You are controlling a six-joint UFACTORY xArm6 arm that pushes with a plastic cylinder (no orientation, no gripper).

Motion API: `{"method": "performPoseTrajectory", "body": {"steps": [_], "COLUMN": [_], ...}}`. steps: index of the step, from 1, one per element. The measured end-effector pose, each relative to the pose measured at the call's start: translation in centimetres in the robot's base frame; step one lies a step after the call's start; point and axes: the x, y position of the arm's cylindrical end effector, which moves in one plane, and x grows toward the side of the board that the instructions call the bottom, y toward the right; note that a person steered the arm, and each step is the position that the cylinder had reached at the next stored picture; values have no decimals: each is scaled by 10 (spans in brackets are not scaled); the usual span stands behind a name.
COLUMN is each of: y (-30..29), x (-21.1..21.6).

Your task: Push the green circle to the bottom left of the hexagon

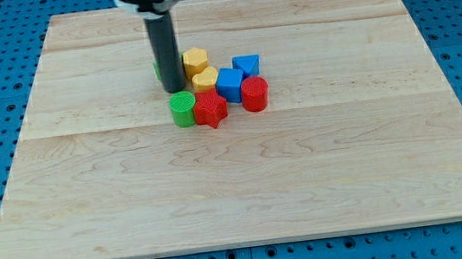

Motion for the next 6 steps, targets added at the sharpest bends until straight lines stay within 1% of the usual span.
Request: {"method": "performPoseTrajectory", "body": {"steps": [1, 2, 3, 5, 6], "y": [-13, -30, -14, 31, 32], "x": [19, 58, 92, 91, 63]}}
